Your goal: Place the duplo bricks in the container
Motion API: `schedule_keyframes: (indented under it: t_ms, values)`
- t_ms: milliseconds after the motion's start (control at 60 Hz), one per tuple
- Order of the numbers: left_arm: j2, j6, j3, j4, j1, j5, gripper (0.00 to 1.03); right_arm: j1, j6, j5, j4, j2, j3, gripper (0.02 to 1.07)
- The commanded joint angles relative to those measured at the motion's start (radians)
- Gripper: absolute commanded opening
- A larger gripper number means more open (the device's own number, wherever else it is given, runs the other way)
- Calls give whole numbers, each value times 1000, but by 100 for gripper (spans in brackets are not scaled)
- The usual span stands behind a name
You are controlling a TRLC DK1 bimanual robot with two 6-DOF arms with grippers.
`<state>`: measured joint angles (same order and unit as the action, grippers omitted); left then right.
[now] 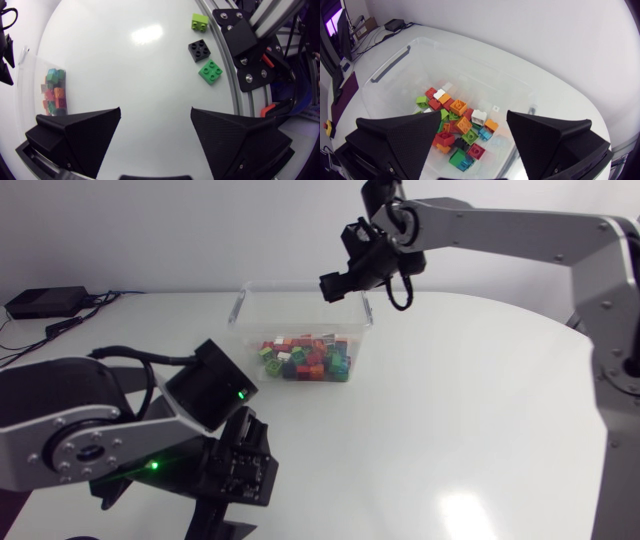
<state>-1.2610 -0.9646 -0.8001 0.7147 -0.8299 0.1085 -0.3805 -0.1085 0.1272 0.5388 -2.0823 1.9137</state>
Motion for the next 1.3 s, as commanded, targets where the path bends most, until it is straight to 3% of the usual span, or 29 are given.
schedule_keyframes:
  t_ms: [0,217,450,867,1033,1150,1283]
  values:
    - [-37,-54,38,-20,-41,10,96,35,-14,22,-46,156,-142,101]
    - [-143,-111,45,-26,-150,10,91,75,-49,89,-97,488,-515,101]
    - [-187,-171,45,-31,-199,54,88,97,-57,121,-99,742,-772,101]
    - [-285,-272,18,-38,-255,131,82,80,-37,124,-23,1048,-1044,101]
    - [-314,-304,-4,-38,-262,149,68,80,-39,124,18,1102,-1061,101]
    - [-367,-303,-42,-31,-273,161,51,80,-31,123,52,1142,-1064,101]
    - [-403,-303,-70,-15,-276,175,43,80,-30,121,90,1180,-1062,101]
